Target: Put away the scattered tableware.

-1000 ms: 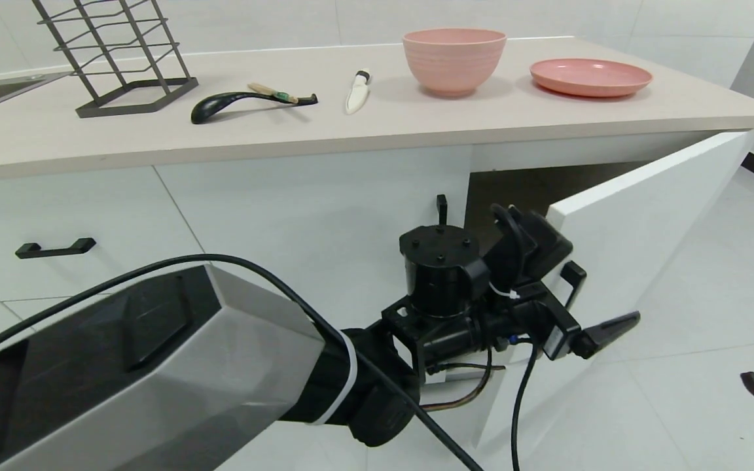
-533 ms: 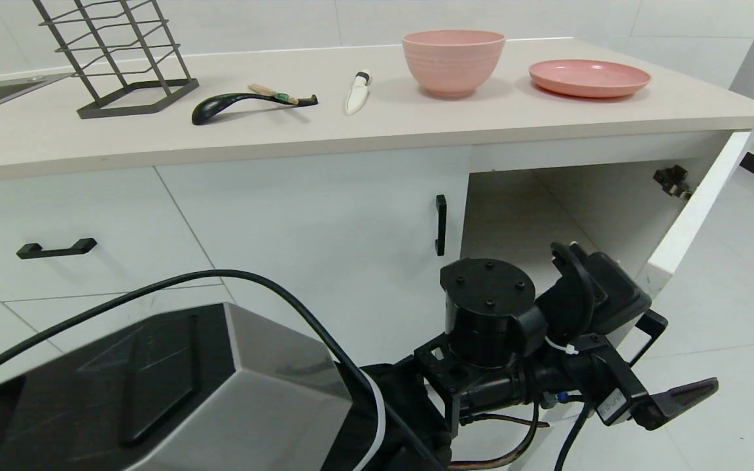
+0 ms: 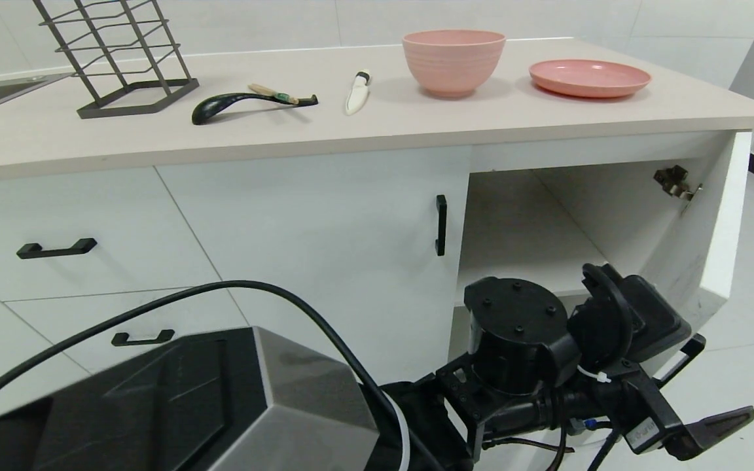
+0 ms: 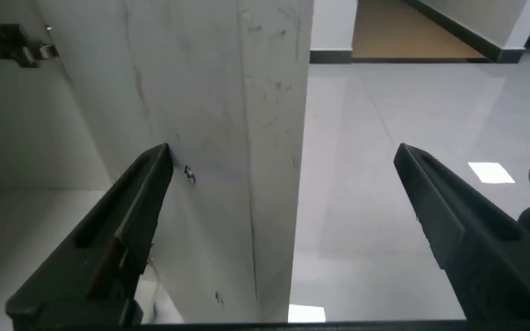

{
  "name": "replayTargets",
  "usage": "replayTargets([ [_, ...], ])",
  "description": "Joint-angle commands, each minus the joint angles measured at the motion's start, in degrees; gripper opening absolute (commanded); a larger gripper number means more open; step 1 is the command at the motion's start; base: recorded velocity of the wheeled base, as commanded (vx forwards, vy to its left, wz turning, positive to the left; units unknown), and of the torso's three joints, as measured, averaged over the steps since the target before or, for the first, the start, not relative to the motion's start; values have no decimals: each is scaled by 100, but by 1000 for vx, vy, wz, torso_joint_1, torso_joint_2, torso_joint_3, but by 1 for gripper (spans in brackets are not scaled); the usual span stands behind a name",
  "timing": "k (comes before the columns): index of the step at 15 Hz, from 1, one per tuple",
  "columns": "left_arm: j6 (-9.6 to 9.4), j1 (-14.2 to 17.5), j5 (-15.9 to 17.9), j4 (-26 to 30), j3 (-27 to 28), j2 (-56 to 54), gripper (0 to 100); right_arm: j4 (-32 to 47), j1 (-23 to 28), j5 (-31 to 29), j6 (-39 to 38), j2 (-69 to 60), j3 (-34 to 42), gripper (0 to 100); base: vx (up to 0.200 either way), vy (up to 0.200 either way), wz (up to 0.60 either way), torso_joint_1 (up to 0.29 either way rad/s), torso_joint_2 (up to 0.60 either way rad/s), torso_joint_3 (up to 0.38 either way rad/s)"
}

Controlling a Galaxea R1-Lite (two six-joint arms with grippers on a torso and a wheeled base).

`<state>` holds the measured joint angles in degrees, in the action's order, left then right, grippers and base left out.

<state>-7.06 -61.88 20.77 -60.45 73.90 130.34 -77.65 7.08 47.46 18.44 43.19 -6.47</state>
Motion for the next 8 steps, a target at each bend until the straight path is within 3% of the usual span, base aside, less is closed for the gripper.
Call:
replayTargets([
  [1,38,-79,-47,-19,107,114,100,5,100,0,1,-109,6,100,0,0,0,0,0,0],
  [8,117,-369,-56,-125,195,281,100,5,294,-8,-8,-575,-144,100,0,0,0,0,0,0],
])
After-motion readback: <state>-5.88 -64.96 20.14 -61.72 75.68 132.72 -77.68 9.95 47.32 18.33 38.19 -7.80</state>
